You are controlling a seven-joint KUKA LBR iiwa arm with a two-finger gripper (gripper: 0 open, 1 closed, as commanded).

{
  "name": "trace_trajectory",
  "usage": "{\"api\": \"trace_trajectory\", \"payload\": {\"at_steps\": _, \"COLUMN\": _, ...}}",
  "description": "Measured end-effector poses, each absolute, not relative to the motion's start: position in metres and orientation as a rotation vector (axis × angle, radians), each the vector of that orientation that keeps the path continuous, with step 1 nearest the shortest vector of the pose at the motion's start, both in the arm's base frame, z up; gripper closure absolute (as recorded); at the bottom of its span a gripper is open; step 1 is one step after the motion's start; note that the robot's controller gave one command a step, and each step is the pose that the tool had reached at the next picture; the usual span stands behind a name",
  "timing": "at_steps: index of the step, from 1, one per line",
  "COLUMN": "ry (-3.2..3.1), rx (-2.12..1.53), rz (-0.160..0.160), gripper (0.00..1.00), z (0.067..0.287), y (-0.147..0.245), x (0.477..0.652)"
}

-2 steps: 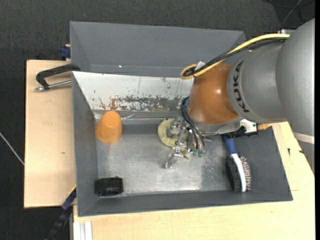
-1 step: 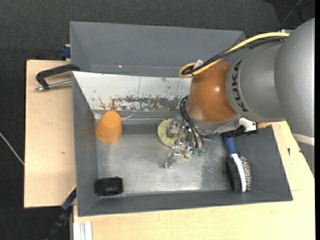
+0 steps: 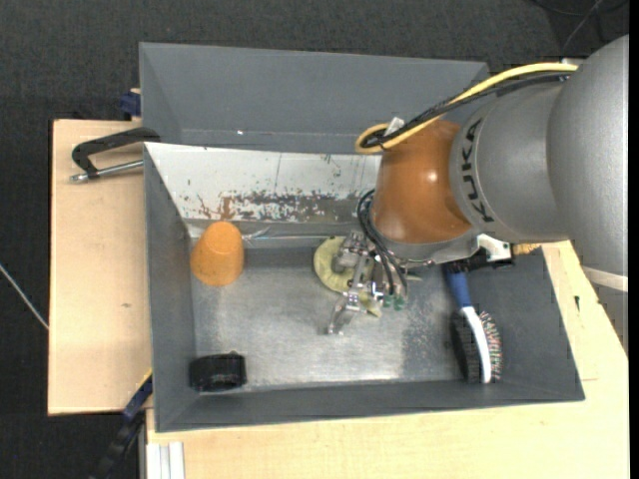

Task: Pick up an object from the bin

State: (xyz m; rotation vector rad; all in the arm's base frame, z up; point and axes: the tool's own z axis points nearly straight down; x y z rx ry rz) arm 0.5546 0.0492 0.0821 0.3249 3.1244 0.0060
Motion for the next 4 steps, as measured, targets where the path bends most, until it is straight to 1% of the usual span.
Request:
{"api": "trace_trajectory", "payload": {"at_steps": 1, "ry": 3.058, "rx": 0.675, "rz": 0.025, "gripper": 0.00, "z": 0.077, "y": 0.046, "x": 0.549}}
{"api": "trace_trajectory", "payload": {"at_steps": 2, "ry": 3.065, "rx": 0.665, "rz": 0.013, "gripper": 0.00, "z": 0.081, "y": 0.051, "x": 0.551}}
{"api": "trace_trajectory", "payload": {"at_steps": 3, "ry": 3.043, "rx": 0.669, "rz": 0.017, "gripper": 1.00, "z": 0.085, "y": 0.049, "x": 0.557}}
{"api": "trace_trajectory", "payload": {"at_steps": 4, "ry": 3.058, "rx": 0.668, "rz": 0.008, "gripper": 1.00, "z": 0.151, "y": 0.051, "x": 0.560}}
